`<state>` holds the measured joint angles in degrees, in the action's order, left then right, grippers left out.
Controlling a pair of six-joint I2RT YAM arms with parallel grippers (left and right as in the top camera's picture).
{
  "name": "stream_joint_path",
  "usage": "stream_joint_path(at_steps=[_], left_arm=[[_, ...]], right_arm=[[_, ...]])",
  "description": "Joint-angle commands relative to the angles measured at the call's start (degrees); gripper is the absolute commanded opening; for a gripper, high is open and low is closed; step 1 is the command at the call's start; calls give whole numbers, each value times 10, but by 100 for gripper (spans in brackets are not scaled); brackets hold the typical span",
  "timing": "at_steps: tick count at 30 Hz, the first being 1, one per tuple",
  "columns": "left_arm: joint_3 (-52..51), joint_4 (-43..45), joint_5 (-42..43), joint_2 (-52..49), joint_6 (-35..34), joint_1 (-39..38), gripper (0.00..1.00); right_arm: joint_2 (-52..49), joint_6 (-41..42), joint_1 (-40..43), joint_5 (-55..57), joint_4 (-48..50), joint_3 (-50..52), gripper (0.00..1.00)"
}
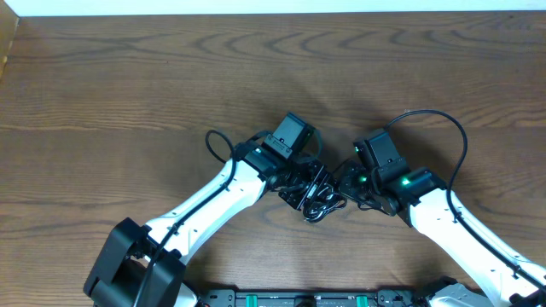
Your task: Untangle cables
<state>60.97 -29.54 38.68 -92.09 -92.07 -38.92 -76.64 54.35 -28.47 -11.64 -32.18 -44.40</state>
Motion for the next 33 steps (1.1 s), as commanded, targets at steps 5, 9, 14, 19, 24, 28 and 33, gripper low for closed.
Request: stream_joint_path(at_steps=[5, 9, 14, 19, 24, 28, 33], left_arm=[[11, -2, -39, -4, -36, -1, 39], [11, -2, -49, -4, -57, -1, 39], [11, -2, -49, -4, -74, -3, 39], [11, -2, -50, -4, -108, -13, 39], [11, -1, -66, -8, -134, -26, 38], [11, 5, -66, -16, -153, -30, 30], [11, 16, -42, -18, -160, -30, 29]], right_arm=[[-2, -9, -4, 10, 0, -3, 4], [-2, -9, -4, 10, 0, -3, 4], [-2, -9, -4, 10, 0, -3, 4], [-2, -9, -4, 10, 0, -3, 4], [-2, -9, -4, 10, 0, -3, 4], [-2, -9, -4, 10, 0, -3, 4], [-2, -9, -4, 10, 0, -3, 4]])
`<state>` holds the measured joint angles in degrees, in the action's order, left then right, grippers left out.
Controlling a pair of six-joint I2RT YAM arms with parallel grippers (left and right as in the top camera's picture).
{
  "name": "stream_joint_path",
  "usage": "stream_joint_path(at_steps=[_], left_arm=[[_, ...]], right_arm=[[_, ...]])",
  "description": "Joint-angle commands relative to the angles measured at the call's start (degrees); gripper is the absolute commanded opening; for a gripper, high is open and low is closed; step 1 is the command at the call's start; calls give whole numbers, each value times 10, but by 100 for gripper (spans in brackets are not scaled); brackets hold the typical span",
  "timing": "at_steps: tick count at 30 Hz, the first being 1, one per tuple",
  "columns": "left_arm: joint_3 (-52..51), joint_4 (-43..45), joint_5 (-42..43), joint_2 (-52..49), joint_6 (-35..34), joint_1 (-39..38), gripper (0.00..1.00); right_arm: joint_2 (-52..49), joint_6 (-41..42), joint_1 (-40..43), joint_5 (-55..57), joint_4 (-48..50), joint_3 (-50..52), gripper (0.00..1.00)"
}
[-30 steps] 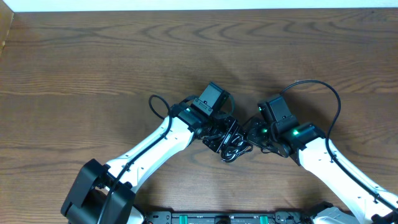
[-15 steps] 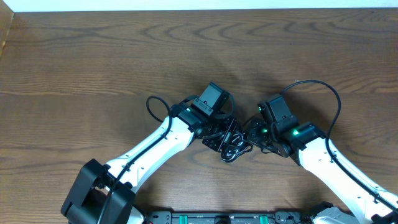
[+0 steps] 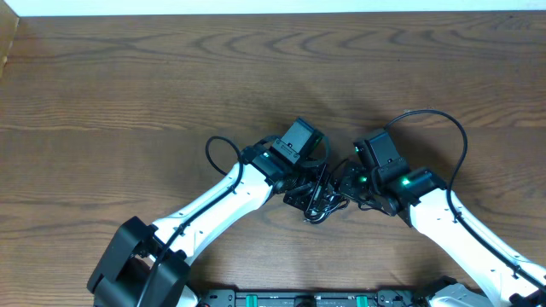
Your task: Untangle cables
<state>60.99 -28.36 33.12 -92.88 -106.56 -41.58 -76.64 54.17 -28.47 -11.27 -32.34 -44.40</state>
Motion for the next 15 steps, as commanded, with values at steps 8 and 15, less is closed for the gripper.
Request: stream_joint_path(at_steps=[8, 15], left_arm=[[10, 15, 24, -10, -16, -4, 29], [10, 14, 1, -10, -16, -8, 29]], right_arm=[[-2, -7, -4, 6, 2, -3, 4], [-2, -7, -4, 6, 2, -3, 4]])
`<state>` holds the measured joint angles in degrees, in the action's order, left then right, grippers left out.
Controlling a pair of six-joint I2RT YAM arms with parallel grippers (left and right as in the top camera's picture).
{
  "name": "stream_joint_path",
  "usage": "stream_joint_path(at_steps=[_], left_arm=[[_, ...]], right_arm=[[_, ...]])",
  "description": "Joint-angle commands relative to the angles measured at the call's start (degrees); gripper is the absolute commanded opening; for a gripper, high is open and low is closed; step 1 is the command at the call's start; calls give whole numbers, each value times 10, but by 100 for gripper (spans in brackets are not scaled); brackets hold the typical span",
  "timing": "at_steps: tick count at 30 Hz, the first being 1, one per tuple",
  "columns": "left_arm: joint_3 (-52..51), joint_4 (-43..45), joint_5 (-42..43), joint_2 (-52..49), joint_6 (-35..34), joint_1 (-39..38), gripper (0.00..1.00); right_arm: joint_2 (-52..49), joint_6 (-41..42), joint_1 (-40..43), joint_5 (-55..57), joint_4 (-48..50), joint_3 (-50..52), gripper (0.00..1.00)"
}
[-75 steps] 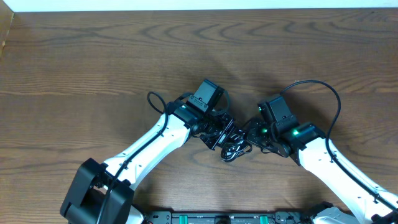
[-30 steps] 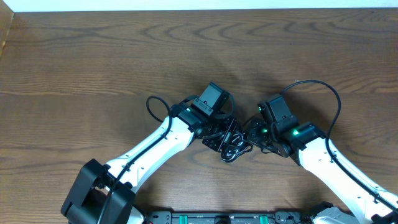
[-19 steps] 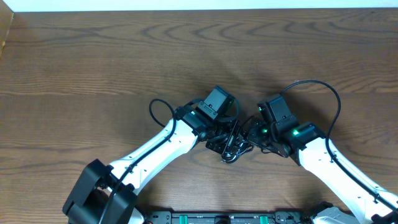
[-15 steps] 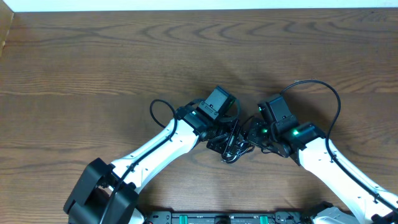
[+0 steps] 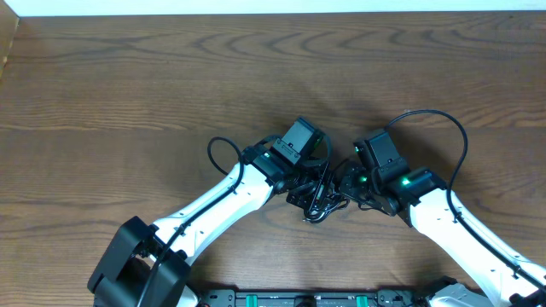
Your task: Untangle cables
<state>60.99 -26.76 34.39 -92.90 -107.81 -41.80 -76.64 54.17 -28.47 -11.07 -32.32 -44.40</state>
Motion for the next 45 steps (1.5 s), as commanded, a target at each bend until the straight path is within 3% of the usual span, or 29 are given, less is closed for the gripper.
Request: stream_joint_path(at_steps=[1, 12, 17, 27, 32, 41, 45], left_arm=[[10, -2, -15, -10, -3, -5, 29], [10, -1, -42, -14, -5, -13, 21], [10, -2, -56, -14, -5, -17, 8], [10, -2, -56, -14, 2, -17, 8], [11, -1, -42, -14, 65, -16, 8], [11, 113, 109, -13, 304, 9, 8], [11, 157, 172, -13, 320, 19, 7]], right_arm=[[-2, -7, -4, 4, 1, -3, 4], [-2, -7, -4, 4, 1, -3, 4], [-2, -7, -4, 4, 1, -3, 4], [-2, -11, -4, 4, 1, -3, 3], [-2, -11, -4, 7, 1, -3, 3], [-2, -11, -4, 35, 2, 6, 4], [-2, -11, -4, 35, 3, 6, 4]])
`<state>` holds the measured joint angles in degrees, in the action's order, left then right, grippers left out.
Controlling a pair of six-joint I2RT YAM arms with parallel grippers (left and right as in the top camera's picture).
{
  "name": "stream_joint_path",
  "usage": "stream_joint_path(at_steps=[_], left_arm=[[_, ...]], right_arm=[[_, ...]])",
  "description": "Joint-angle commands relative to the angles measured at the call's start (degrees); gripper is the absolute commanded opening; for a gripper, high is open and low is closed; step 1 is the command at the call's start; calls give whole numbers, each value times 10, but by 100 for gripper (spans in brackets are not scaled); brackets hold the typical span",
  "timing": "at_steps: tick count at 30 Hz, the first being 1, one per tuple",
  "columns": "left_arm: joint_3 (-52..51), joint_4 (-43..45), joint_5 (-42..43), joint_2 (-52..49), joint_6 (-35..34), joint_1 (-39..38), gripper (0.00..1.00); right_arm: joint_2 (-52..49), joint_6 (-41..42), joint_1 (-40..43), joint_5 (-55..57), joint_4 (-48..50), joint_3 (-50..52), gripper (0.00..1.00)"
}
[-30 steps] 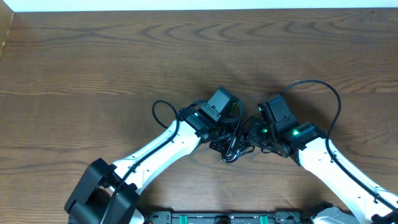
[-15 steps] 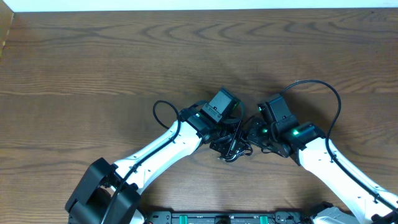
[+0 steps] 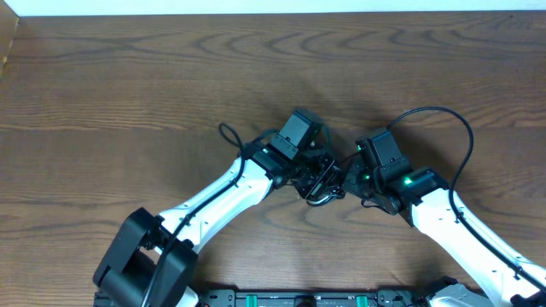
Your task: Untangle cables
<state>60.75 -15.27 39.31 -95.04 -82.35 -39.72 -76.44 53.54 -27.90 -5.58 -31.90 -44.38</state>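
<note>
A small knot of black cables (image 3: 322, 189) lies bunched on the brown wooden table (image 3: 128, 85), just right of centre. My left gripper (image 3: 312, 175) reaches into the knot from the left, its dark fingers buried in the strands and closed on them. My right gripper (image 3: 348, 181) meets the same knot from the right and is also closed on strands. The two grippers almost touch. Black fingers and black cable merge in the overhead view, so the exact strands held are hidden.
A thin black lead loops off the left wrist (image 3: 229, 134), and a larger one arcs over the right wrist (image 3: 461, 145). A white wall edge (image 3: 273, 7) runs along the far side. The arm bases (image 3: 307, 298) stand at the near edge.
My left gripper has turned and shifted slightly right and away from me. The knot has drawn up tighter between the two grippers. The loose loop below it has shrunk. The right arm has barely moved.
At first both grippers were at the knot, with a loose coil hanging toward me below them. Then my left gripper sat a little further right, and the coil stayed. Now the left wrist has rotated and the knot is smaller and higher, between the fingers.
</note>
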Motion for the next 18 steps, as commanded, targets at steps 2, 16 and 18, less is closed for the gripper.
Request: stream_joint_path(at_steps=[2, 16, 18], left_arm=[[13, 52, 146, 9, 67, 3, 7], [13, 54, 272, 9, 97, 53, 7], [13, 54, 282, 9, 97, 57, 7]], right_arm=[[-5, -4, -10, -18, -1, 6, 4], [-5, -4, 5, -5, 4, 20, 2], [-5, -4, 12, -3, 4, 23, 1]])
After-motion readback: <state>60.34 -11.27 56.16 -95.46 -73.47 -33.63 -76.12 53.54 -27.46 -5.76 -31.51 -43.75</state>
